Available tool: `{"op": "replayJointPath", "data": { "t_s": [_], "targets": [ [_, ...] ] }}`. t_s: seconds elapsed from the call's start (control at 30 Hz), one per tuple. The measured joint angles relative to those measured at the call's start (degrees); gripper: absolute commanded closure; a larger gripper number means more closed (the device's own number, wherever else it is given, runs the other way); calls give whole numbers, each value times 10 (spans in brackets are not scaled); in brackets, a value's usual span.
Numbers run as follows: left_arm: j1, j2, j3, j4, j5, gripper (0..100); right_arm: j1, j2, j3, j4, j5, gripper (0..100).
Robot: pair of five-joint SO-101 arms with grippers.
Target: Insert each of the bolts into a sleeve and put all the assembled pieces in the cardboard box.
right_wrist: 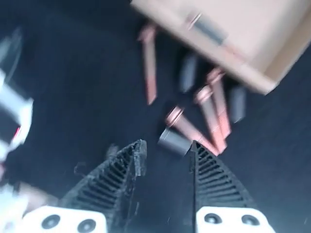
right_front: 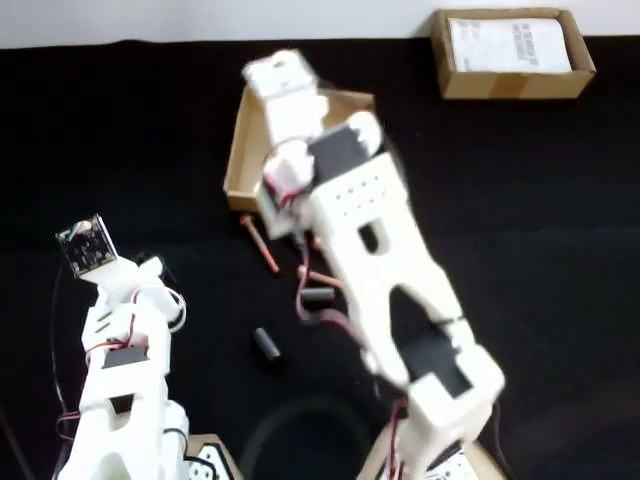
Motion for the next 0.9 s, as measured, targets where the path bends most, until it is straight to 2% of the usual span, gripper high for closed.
{"op": "replayJointPath", "data": {
  "t_s": [0.2, 0.47, 0.77, 0.9],
  "targets": [
    [0, 0, 0, 0, 0, 991, -81, -147, 260, -31, -4, 861],
    [0, 0, 0, 0, 0, 991, -89, -206, 567, -244, -4, 861],
    [0, 0, 0, 0, 0, 991, -123, -206, 669, -432, -4, 861],
    [0, 0, 0, 0, 0, 990, -150, -206, 687, -484, -33, 861]
  ]
}}
